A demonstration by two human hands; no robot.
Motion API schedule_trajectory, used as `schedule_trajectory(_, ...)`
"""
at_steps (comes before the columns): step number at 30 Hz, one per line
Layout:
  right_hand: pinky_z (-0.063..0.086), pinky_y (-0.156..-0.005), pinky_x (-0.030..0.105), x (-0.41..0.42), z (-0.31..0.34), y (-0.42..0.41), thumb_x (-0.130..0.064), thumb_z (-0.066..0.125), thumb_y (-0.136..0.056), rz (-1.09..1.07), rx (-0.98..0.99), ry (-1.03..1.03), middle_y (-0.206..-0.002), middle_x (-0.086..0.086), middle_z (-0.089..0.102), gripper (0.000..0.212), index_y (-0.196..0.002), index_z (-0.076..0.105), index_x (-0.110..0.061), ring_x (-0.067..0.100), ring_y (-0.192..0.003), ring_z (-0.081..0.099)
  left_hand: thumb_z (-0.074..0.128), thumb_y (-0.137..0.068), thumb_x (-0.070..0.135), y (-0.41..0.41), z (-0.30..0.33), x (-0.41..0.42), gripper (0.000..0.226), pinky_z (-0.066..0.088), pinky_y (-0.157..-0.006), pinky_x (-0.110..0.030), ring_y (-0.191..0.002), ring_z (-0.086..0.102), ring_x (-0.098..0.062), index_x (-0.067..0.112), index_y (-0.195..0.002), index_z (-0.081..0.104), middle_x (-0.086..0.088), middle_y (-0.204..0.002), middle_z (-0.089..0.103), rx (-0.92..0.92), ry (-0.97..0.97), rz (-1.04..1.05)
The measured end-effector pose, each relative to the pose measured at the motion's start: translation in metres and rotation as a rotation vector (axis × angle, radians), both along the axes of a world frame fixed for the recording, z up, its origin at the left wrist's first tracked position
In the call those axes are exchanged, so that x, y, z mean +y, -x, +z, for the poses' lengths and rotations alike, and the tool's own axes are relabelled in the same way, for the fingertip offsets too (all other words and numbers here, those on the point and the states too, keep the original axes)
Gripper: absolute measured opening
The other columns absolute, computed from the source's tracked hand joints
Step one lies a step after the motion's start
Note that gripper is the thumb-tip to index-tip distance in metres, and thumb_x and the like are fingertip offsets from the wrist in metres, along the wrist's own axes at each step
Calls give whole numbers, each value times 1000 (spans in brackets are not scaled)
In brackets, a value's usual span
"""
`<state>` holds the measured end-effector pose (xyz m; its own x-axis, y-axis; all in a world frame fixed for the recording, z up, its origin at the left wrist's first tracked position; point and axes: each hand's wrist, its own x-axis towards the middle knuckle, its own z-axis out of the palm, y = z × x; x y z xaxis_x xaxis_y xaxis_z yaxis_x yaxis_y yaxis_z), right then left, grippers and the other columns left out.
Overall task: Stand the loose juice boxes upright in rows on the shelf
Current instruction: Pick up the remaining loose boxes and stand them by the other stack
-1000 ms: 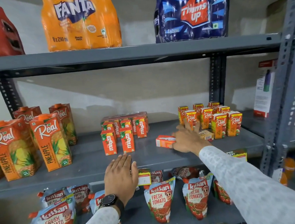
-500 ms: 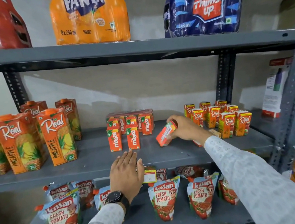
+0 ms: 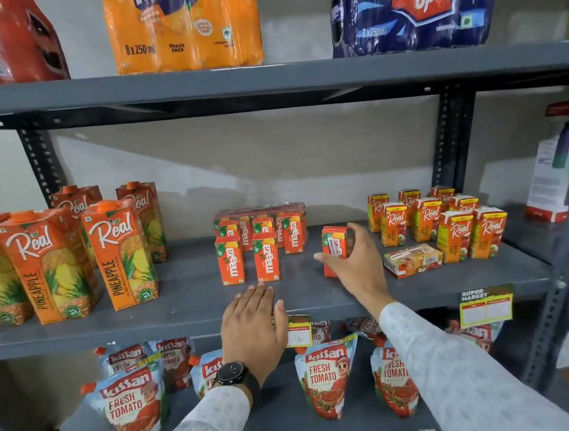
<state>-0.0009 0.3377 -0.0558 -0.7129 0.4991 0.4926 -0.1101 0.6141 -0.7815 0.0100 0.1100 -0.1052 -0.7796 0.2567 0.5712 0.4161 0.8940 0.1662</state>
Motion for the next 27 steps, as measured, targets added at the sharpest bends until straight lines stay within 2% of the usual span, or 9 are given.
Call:
schedule_trajectory(2,53,-93,40,-4,-1,-2,-68,82,-71,-90,-3,-100,-146,1,54,98,-147,37,-27,23,-126,59,24,-101,48,0,0,0,61,42,-113,-41,-129,59,-19,17,-128,69,-3,-135,67,7,-2,-1)
schedule_trajectory(4,54,-88,40,-4,-1,-2,-68,82,-71,-124,-25,-119,-144,4,57,96,-144,37,-25,27,-123,62,22,-101,48,-1,0,0,62,42,-114,-41,-130,59,-19,17,-128,68,-3,-136,66,13,-1,6)
schedule_trajectory(8,57,-79,37,-3,-4,-1,-60,82,-76,-150,-45,-175,-131,4,63,82,-135,39,-25,26,-110,69,22,-101,49,0,-1,1,63,43,-113,-42,-130,59,-20,17,-128,69,-4,-136,66,11,-10,6)
schedule_trajectory(11,55,-79,35,0,-6,1,-51,83,-79,-90,-43,-162,-128,2,64,73,-133,39,-27,24,-108,68,23,-101,48,-1,-1,1,61,42,-113,-41,-129,59,-20,17,-128,69,-4,-135,67,18,-9,13)
schedule_trajectory(13,53,-81,34,1,-6,3,-51,82,-80,-49,-51,-156,-131,2,62,76,-137,38,-28,23,-112,66,24,-101,48,-1,-1,1,61,42,-113,-41,-129,59,-20,17,-128,69,-3,-135,67,16,-11,14)
schedule_trajectory(17,51,-82,33,0,-4,4,-65,82,-73,-54,-58,-145,-132,0,60,84,-134,37,-28,21,-113,64,22,-101,49,-1,-1,1,63,41,-114,-41,-130,59,-19,17,-129,68,-3,-136,66,19,-11,18)
schedule_trajectory(20,55,-84,35,2,-6,5,-56,85,-75,-55,-50,-161,-132,2,63,80,-134,39,-27,24,-113,67,20,-101,50,0,-1,1,64,40,-116,-40,-132,57,-18,19,-131,66,-2,-139,65,11,-7,21)
schedule_trajectory(23,52,-80,30,2,-7,5,-51,86,-76,-19,-47,-157,-128,1,65,79,-135,39,-29,22,-109,68,18,-101,51,0,-2,1,66,40,-116,-41,-132,57,-18,18,-132,66,-2,-139,64,7,-4,21)
schedule_trajectory(27,50,-78,29,-1,-5,4,-65,84,-70,-42,-51,-144,-127,-1,62,87,-134,39,-29,19,-107,66,21,-101,50,1,-2,1,63,41,-115,-41,-131,58,-19,18,-131,67,-2,-138,65,9,-16,16)
